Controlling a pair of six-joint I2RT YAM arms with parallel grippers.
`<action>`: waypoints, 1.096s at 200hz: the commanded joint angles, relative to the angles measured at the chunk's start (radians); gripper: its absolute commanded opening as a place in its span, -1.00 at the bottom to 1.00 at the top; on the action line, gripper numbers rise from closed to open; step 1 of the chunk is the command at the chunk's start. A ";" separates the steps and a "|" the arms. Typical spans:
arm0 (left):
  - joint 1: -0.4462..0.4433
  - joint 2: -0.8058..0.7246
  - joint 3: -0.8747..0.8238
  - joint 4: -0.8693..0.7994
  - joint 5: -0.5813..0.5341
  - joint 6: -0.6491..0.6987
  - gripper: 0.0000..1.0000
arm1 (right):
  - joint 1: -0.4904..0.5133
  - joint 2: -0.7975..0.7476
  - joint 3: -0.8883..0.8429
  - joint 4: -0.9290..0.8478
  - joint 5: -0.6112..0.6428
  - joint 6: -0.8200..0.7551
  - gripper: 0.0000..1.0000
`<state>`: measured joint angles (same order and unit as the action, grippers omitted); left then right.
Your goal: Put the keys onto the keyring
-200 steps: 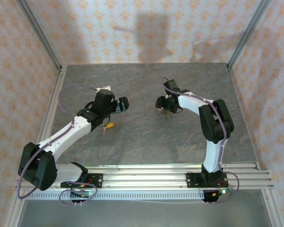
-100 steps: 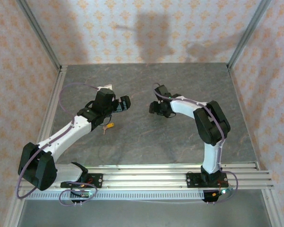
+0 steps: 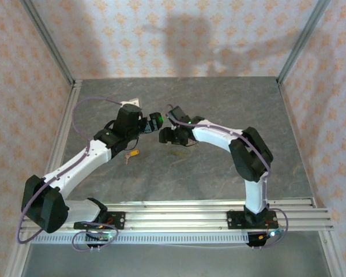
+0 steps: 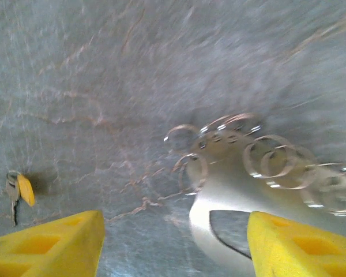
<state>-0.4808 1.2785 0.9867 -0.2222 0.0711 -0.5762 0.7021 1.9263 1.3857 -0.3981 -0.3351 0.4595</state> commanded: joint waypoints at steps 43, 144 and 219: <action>-0.095 0.008 -0.037 -0.018 -0.014 -0.044 0.92 | -0.178 -0.176 -0.190 -0.029 0.119 -0.053 0.39; -0.268 0.295 0.025 0.079 0.042 -0.144 0.93 | -0.230 -0.447 -0.563 0.105 0.209 0.061 0.45; -0.278 0.544 0.177 0.162 0.082 -0.209 0.92 | -0.268 -0.552 -0.600 0.053 0.343 0.111 0.53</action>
<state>-0.7528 1.7786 1.1049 -0.0975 0.1444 -0.7544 0.4419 1.4166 0.7948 -0.3141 -0.0860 0.5362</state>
